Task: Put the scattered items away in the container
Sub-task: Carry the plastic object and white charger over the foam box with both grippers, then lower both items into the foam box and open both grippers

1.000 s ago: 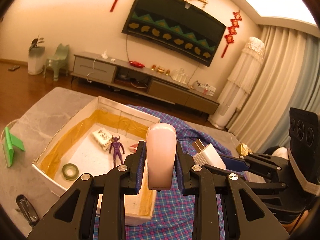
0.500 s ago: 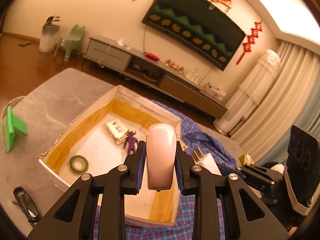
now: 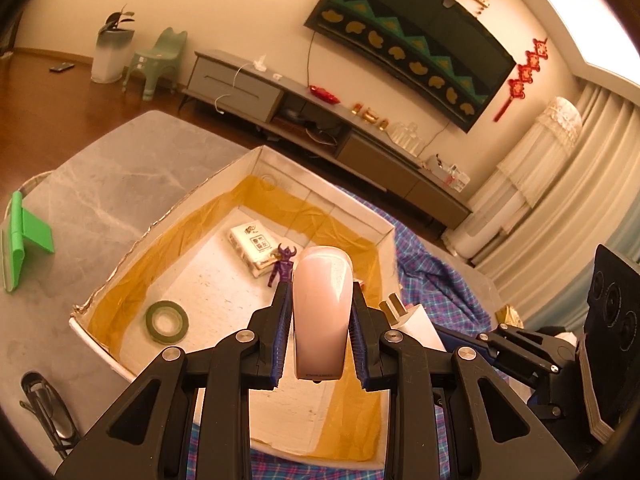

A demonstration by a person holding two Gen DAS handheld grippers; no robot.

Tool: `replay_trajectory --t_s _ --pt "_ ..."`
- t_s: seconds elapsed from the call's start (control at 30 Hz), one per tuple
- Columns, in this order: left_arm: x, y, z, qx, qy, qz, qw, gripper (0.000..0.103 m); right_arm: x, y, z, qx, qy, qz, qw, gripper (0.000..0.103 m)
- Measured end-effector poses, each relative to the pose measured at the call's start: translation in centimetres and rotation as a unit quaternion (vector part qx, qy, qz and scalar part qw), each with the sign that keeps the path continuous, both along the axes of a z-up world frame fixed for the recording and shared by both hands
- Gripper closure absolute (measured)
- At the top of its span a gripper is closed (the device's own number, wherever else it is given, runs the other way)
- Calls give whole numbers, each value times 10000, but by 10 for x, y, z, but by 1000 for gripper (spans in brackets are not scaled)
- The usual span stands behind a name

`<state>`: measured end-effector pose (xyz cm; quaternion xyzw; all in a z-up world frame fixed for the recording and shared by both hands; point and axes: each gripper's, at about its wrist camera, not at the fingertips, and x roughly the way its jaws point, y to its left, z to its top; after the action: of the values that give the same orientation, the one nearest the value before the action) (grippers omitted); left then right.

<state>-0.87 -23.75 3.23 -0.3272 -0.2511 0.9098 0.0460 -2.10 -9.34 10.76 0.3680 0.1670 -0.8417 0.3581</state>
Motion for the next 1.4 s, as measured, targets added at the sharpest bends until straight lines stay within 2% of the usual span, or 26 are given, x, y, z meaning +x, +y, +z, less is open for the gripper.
replay_trajectory --t_s 0.4,0.63,0.87,1.1,1.23,1.4 --pt "-17 -14 -19 33 -423 58 9991 75 -23 -13 -29 338 -295 147 9989 71" --pt "-29 -14 -32 29 -687 -177 9975 75 -25 -31 -46 755 -428 517 9949 71" --pt "-38 -7 -44 -255 -969 -406 9941 75 -27 -39 -59 1121 -532 765 9893 71" --pt "-41 5 -53 -740 -1144 -567 9890 75 -26 -46 -73 1636 -705 1170 9770 71" --pt "-44 7 -60 -785 -1300 -669 9861 75 -27 -48 -78 1807 -747 1281 9723 71" --pt "-47 14 -66 -1120 -1403 -697 9813 75 -28 -50 -80 1941 -739 1355 9688 71"
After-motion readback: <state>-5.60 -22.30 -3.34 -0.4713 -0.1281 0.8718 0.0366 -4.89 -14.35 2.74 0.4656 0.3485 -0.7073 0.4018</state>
